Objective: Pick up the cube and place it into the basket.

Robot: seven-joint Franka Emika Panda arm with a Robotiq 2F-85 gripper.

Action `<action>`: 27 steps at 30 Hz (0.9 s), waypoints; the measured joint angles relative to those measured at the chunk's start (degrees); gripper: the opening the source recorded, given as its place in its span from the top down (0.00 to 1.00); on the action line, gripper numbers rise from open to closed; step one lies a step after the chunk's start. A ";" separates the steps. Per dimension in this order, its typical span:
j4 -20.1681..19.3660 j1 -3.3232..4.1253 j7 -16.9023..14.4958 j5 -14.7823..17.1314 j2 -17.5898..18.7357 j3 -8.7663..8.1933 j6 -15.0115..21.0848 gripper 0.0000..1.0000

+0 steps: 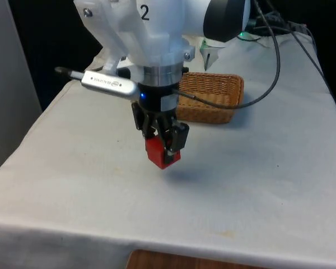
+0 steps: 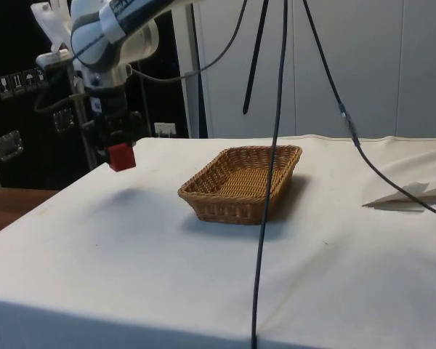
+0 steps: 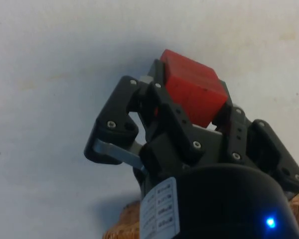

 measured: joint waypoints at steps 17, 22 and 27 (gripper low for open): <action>-1.03 1.03 -1.43 -0.29 -5.44 -1.78 -5.56 0.98; -2.29 1.32 -2.41 -0.34 -7.22 -1.95 -5.96 0.98; -3.27 1.49 -3.15 -0.34 -8.31 -2.12 -6.07 0.98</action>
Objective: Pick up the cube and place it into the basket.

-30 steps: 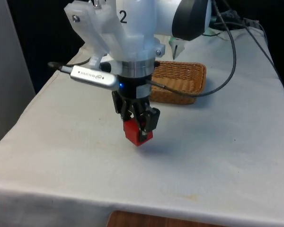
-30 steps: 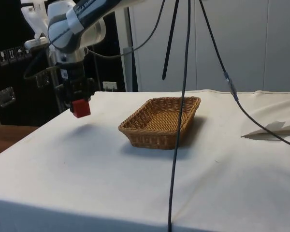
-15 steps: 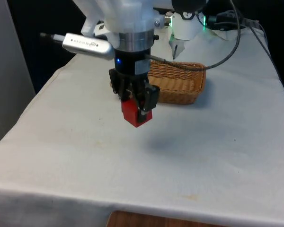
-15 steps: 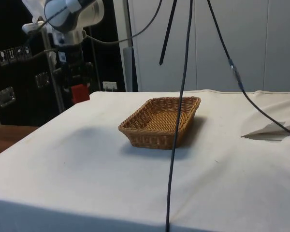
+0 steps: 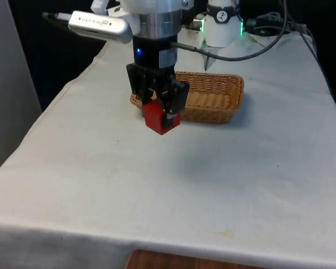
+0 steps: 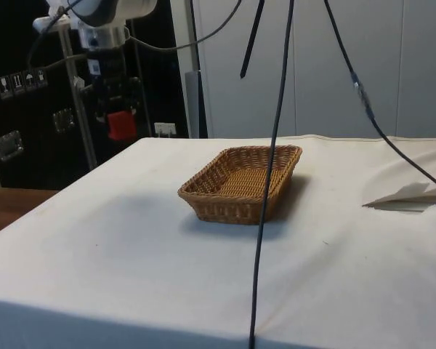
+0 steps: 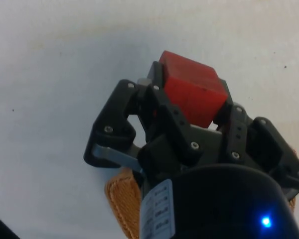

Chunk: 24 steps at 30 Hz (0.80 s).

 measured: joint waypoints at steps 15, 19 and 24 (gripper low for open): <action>-4.70 1.15 -2.29 -0.57 -4.93 -0.34 -0.29 0.98; -5.96 1.32 -3.04 -0.86 -6.65 -0.34 -0.63 0.98; -8.02 1.60 -4.18 -1.26 -9.17 -0.34 -0.86 0.98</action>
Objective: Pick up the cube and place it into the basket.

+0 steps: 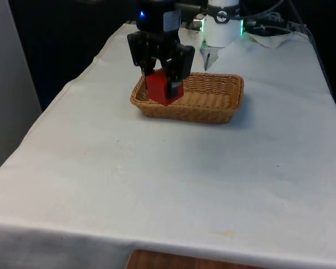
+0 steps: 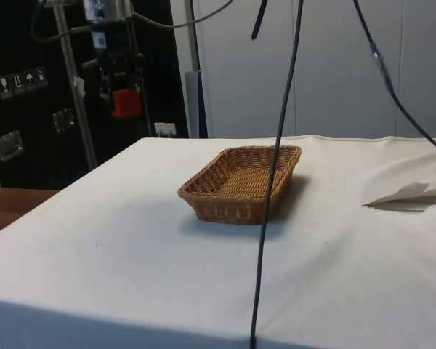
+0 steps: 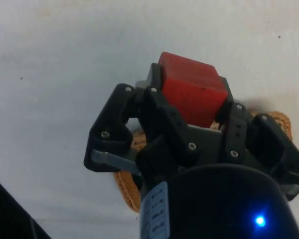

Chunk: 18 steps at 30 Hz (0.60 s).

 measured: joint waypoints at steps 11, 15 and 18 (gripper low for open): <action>-3.15 0.52 -1.95 -0.63 -3.21 0.00 -0.17 0.98; -4.24 0.69 -2.46 -0.63 -3.90 0.00 -0.11 0.98; -5.61 0.80 -3.04 -0.52 -4.64 0.11 0.17 0.98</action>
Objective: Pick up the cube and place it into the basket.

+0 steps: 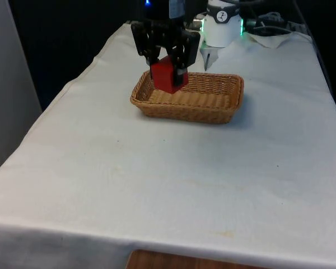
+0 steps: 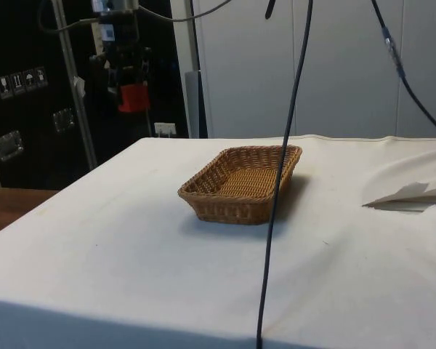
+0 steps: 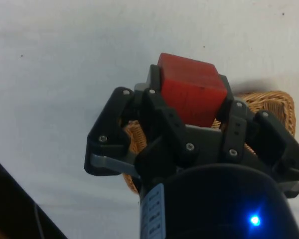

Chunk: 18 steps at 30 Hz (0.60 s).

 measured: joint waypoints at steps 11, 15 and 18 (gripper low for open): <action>-4.41 0.40 -2.18 0.11 -2.64 0.06 3.15 0.98; -5.90 0.52 -2.69 0.11 -3.61 0.06 4.35 0.98; -7.16 0.69 -2.81 0.06 -4.64 0.06 5.21 0.98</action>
